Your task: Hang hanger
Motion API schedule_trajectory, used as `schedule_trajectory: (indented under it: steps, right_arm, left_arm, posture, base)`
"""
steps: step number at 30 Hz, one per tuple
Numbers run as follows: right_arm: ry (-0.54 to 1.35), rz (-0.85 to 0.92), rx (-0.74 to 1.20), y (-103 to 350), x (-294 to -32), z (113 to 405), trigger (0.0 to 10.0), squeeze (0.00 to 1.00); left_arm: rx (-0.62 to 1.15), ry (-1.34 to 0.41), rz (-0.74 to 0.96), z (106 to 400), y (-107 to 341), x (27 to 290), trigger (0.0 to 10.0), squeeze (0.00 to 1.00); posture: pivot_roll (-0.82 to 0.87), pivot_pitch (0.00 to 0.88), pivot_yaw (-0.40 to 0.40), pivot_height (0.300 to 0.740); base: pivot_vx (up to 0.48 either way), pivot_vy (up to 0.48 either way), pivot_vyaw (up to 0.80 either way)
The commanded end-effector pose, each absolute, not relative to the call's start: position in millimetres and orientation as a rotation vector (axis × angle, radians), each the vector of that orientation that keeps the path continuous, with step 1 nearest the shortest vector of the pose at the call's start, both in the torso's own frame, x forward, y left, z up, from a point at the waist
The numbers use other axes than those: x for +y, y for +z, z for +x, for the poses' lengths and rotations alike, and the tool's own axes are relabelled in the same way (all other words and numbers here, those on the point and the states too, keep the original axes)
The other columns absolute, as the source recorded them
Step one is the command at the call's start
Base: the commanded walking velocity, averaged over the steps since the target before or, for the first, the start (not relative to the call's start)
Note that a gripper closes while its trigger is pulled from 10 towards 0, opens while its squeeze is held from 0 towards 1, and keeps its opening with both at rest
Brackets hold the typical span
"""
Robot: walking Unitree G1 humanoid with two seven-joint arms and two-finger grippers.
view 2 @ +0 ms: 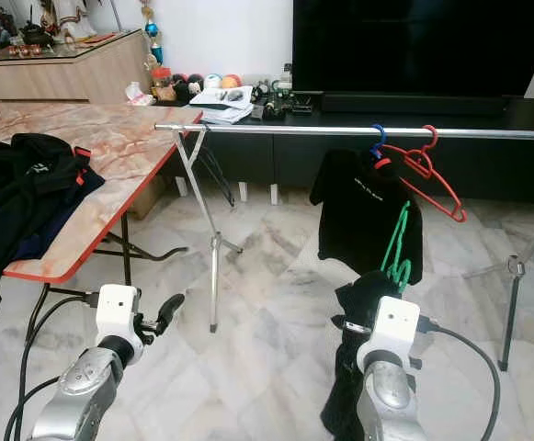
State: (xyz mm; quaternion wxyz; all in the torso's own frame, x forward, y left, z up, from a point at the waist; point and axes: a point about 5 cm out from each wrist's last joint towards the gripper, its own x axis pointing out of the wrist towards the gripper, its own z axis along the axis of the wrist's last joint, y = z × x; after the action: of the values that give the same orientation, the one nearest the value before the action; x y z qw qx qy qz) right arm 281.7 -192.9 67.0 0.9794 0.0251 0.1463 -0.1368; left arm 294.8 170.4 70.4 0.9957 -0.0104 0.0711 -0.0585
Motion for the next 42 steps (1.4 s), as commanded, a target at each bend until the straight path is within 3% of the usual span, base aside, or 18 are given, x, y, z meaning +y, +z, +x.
schedule_trajectory:
  steps: [1,23,24,42]
  right_arm:
    - [-0.258,0.043,0.265,74.8,-188.8,287.7,10.0,0.0]
    - [-0.259,0.042,0.266,74.9,-189.2,287.9,10.0,0.0]
    - [-0.234,0.0,0.252,79.6,-190.1,291.5,10.0,0.0]
    - [-0.206,-0.066,0.24,85.9,-194.0,297.3,10.0,0.0]
  left_arm:
    - [0.144,-0.111,-0.017,293.8,71.9,173.3,10.0,0.0]
    - [0.145,-0.111,-0.017,293.7,72.0,173.2,10.0,0.0]
    - [0.14,-0.1,-0.02,293.6,71.0,173.1,10.0,0.0]
    - [0.136,-0.085,-0.02,293.3,68.7,171.5,10.0,0.0]
  posture:
    - [0.09,0.013,0.069,0.74]
    - [0.09,0.013,0.069,0.74]
    - [0.06,0.0,0.006,0.74]
    - [0.06,0.0,0.01,0.74]
  base:
    - [0.0,0.0,0.0]
    - [0.0,0.0,0.0]
    - [-0.289,0.0,0.0]
    - [-0.296,0.0,0.0]
